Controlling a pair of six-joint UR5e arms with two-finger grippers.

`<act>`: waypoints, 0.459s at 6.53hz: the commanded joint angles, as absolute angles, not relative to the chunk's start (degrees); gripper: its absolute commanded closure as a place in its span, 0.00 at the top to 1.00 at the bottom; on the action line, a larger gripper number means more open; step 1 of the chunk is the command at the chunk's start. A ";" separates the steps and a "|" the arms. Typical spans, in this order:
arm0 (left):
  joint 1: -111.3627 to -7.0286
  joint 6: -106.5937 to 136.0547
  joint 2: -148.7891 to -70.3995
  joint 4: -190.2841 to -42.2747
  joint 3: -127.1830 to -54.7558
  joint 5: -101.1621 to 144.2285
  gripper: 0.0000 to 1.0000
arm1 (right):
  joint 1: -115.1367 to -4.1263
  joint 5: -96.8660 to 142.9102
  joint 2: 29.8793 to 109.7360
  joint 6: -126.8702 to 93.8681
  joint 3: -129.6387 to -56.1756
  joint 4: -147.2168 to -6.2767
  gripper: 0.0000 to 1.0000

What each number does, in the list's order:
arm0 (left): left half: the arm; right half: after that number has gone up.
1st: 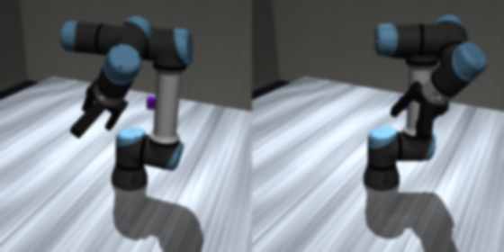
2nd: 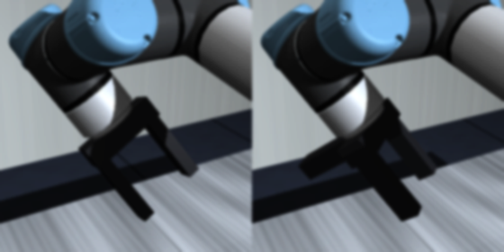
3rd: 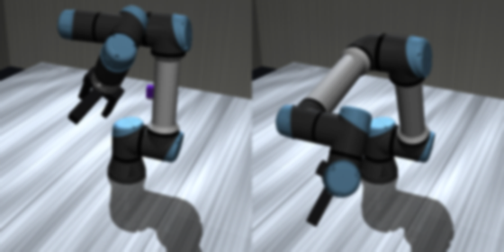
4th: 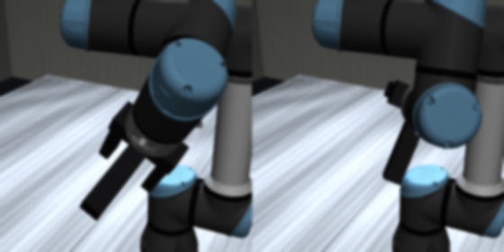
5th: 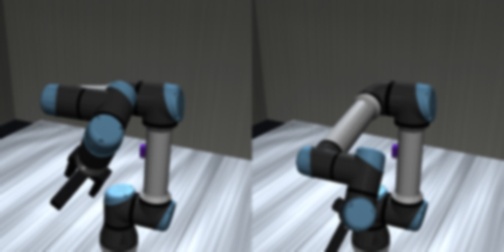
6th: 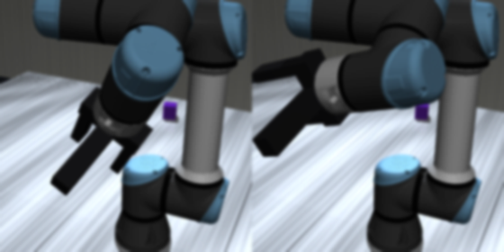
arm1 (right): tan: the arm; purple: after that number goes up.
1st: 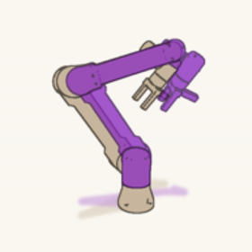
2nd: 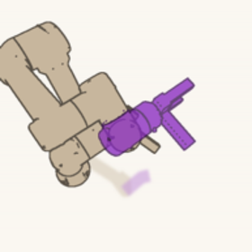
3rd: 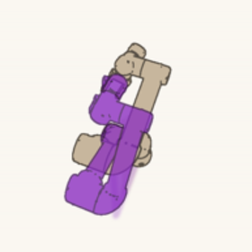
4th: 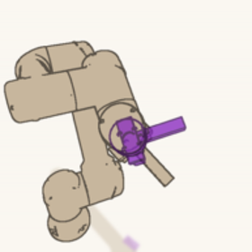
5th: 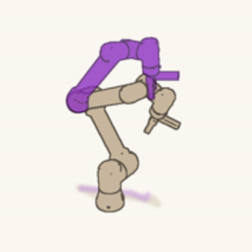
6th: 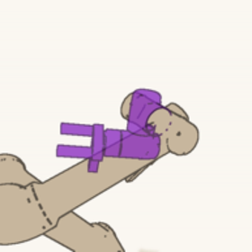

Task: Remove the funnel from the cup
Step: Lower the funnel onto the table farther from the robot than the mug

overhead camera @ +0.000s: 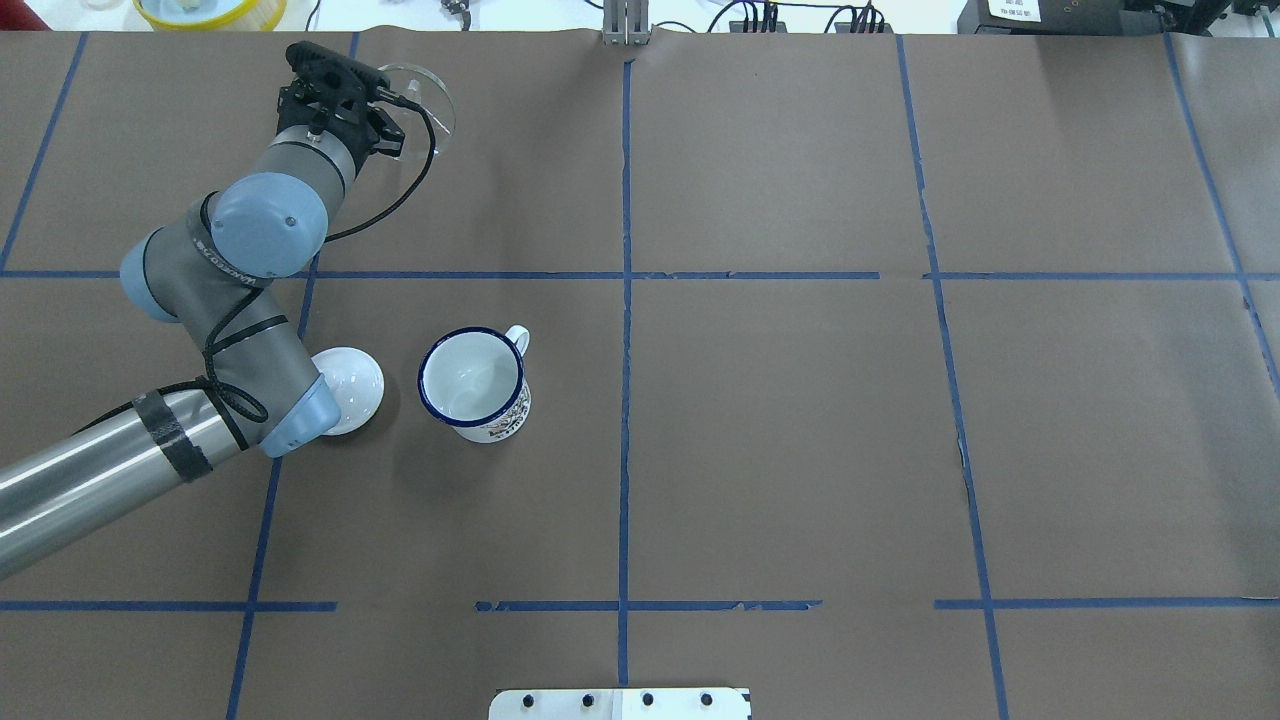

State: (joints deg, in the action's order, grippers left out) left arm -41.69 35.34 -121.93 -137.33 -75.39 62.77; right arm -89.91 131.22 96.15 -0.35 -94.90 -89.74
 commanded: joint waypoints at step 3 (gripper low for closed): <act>-41.23 32.09 -119.12 -152.70 -69.79 62.58 0.00 | -89.91 131.22 96.15 -0.35 -94.92 -89.74 1.00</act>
State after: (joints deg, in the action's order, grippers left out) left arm -41.51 33.50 -121.09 -146.82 -71.05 62.55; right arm -89.91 131.22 96.15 -0.35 -94.92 -89.74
